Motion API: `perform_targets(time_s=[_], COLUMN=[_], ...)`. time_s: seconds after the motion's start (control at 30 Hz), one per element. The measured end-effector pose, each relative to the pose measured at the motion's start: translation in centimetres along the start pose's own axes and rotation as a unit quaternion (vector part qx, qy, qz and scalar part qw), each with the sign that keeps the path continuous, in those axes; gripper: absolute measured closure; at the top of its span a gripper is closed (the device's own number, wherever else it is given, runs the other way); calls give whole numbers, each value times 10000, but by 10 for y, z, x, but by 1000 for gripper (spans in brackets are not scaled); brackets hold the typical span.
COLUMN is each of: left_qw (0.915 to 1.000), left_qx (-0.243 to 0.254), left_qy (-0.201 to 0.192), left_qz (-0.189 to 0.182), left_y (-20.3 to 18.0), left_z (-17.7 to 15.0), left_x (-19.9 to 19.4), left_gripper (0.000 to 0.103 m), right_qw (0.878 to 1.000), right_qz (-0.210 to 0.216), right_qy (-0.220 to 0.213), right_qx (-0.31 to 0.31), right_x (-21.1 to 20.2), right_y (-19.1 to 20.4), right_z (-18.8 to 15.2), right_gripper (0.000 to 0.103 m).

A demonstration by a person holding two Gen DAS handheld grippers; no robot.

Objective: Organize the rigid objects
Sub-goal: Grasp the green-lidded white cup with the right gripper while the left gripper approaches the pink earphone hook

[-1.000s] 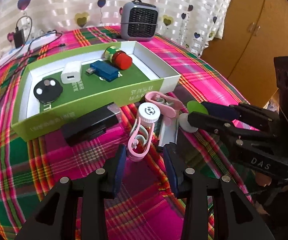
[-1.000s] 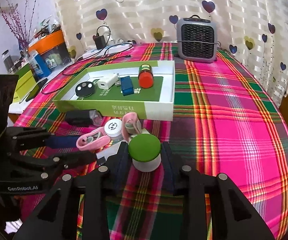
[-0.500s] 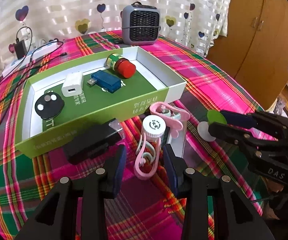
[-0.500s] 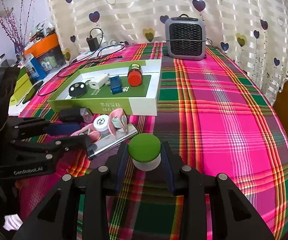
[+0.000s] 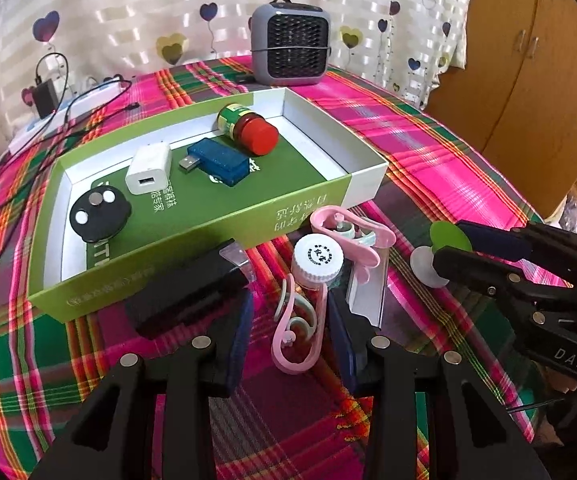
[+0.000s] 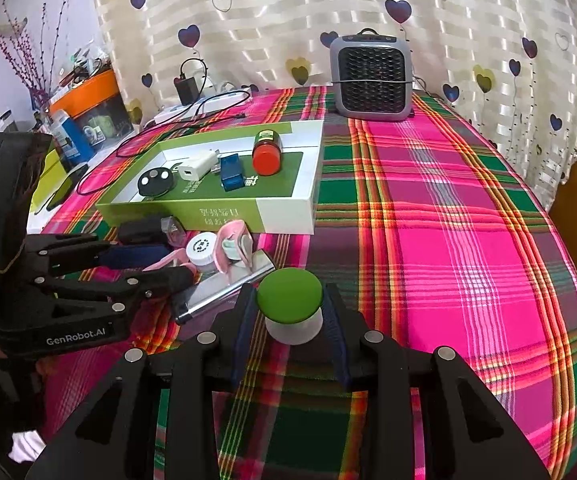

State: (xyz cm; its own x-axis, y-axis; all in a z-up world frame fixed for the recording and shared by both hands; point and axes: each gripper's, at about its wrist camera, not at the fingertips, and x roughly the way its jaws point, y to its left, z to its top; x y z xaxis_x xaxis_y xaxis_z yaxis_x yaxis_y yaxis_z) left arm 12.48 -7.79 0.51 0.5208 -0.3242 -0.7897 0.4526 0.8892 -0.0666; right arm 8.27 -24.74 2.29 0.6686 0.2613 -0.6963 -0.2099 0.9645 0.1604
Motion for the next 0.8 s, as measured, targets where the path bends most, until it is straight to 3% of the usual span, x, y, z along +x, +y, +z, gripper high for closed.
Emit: perform_targets(time_s=[0.17,0.37,0.8], left_qw=[10000,10000,9999], left_qx=[-60,-35,-44], left_qy=[-19,-43,-51], left_qz=[-40,-64,-88], left_y=[1,0,1], left_z=[-1,-3,-3], left_x=[-1,-3,-4], left_gripper=[68,80,81], right_qw=[10000,9998,9998], right_qz=[30,44,32], right_qy=[29,169,147], right_qx=[10,74,93], right_x=[1,7,7], right_y=[0,0,-1], right_z=[-1,-5,-5], right_gripper=[68,68,78])
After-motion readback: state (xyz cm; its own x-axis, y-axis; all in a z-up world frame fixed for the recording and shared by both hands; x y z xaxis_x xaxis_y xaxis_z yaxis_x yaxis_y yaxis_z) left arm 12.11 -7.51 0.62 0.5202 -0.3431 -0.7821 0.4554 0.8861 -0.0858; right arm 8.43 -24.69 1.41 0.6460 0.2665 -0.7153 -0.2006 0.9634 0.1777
